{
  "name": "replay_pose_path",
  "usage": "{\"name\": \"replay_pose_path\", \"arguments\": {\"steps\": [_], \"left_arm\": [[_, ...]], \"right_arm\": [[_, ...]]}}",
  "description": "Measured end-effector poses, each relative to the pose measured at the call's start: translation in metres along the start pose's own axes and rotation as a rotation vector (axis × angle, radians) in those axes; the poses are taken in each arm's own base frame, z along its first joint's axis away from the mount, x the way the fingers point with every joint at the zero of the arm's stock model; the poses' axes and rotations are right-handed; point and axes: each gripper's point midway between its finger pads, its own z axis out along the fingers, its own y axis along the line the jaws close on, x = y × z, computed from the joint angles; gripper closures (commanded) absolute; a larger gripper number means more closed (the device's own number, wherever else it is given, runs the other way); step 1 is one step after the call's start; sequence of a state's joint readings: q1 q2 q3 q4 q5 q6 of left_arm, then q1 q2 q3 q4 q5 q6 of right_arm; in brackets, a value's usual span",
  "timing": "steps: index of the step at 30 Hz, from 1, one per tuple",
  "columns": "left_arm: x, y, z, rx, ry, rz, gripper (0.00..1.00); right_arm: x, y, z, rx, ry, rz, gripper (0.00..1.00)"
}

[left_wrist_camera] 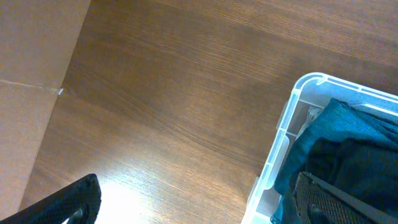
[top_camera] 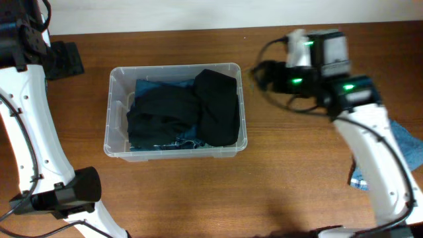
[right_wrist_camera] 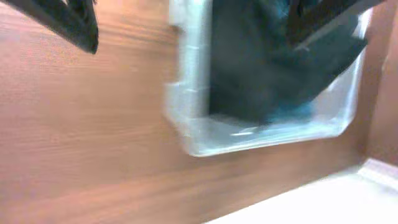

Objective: Pack container
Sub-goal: 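Lower the black cloth into the bin and release it, then grasp the light-blue denim garment on the right with the right gripper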

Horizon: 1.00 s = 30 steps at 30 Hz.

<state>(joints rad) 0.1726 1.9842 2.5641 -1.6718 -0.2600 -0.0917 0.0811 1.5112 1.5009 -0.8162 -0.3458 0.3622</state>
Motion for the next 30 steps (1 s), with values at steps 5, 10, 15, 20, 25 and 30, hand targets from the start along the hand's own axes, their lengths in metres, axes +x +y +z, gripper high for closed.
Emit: {"name": "replay_pose_path", "arguments": {"steps": [5, 10, 15, 20, 25, 30], "left_arm": [[0.0, 0.0, 0.0, -0.001, 0.0, 0.0, 0.0], [0.0, 0.0, 0.0, -0.001, 0.0, 0.0, 0.0], [0.0, 0.0, 0.0, -0.001, 0.0, 0.0, 0.01], [0.0, 0.0, 0.0, -0.001, 0.0, 0.0, 0.0], [0.0, 0.0, 0.0, -0.001, 0.0, 0.0, 0.01], [0.0, 0.0, 0.0, -0.001, 0.0, 0.0, 0.0]], "right_arm": [[-0.023, -0.135, -0.051, 0.253, -0.099, 0.34, 0.02], [-0.001, -0.26, -0.125, 0.55, -0.2, 0.675, 0.01], [0.04, -0.34, -0.167, 0.741, -0.234, 0.906, 0.01], [0.087, -0.395, -0.166, 0.829, -0.15, 1.066, 0.02], [0.132, -0.424, -0.133, 0.848, 0.015, 1.155, 0.01], [0.158, -0.437, -0.095, 0.781, 0.156, 1.16, 0.56]]}}
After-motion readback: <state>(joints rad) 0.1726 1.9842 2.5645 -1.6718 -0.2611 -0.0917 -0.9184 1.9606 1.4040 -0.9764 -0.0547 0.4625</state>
